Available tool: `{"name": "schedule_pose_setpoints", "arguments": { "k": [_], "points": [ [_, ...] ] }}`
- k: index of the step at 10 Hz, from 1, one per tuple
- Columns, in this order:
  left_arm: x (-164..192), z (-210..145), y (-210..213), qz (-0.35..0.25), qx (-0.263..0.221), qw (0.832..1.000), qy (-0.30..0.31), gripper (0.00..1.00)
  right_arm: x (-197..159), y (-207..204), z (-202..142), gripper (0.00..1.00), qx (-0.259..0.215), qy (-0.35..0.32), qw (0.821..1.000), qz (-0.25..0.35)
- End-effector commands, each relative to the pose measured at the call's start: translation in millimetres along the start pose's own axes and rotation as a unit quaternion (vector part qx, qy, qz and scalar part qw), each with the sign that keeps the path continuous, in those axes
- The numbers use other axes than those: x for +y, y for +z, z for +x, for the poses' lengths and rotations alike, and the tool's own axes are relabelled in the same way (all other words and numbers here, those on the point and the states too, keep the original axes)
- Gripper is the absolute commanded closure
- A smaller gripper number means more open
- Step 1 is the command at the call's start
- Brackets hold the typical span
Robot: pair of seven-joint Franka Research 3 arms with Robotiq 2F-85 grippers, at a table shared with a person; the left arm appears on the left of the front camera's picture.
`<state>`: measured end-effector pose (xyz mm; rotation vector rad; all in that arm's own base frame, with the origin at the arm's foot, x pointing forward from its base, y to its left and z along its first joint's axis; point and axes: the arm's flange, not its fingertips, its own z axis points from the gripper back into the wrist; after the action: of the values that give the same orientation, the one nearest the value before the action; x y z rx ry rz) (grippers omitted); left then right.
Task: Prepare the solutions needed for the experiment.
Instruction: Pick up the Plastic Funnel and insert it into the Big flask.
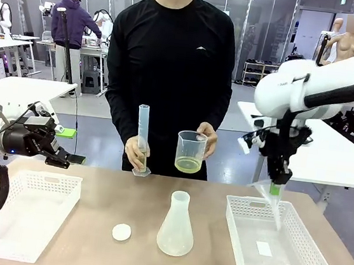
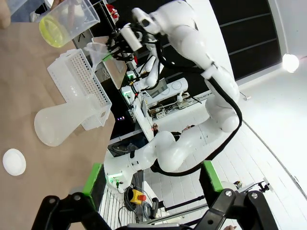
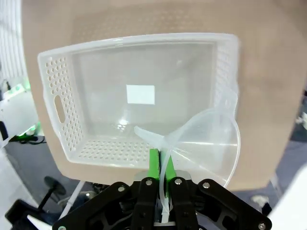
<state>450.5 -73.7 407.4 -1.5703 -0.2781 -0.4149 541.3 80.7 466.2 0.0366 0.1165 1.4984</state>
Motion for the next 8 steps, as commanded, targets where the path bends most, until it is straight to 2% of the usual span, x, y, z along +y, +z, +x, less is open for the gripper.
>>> {"name": "schedule_pose_setpoints", "arguments": {
  "k": [1, 3, 5, 7, 8],
  "points": [
    [-2.5, -2.3, -1.5, 0.003, -0.001, 1.000, -0.001, 0.00, 45.7, 13.7, -7.3, 1.00, 0.016, -0.049, 0.994, -0.093],
    [-2.5, -2.3, -1.5, 0.003, -0.001, 1.000, -0.001, 0.00, 84.1, 43.7, -17.1, 1.00, 0.007, -0.074, 0.982, -0.172],
    [-2.5, -2.3, -1.5, 0.003, -0.001, 1.000, -0.001, 0.00, 122.5, 56.1, -23.4, 1.00, -0.005, -0.086, 0.965, -0.246],
    [-2.5, -2.3, -1.5, 0.003, -0.001, 1.000, -0.001, 0.00, 146.3, 52.7, -24.6, 1.00, -0.028, -0.091, 0.954, -0.286],
    [-2.5, -2.3, -1.5, 0.003, -0.001, 1.000, -0.001, 0.00, 143.6, 48.1, -25.2, 1.00, -0.044, -0.102, 0.953, -0.282]
  ]
}}
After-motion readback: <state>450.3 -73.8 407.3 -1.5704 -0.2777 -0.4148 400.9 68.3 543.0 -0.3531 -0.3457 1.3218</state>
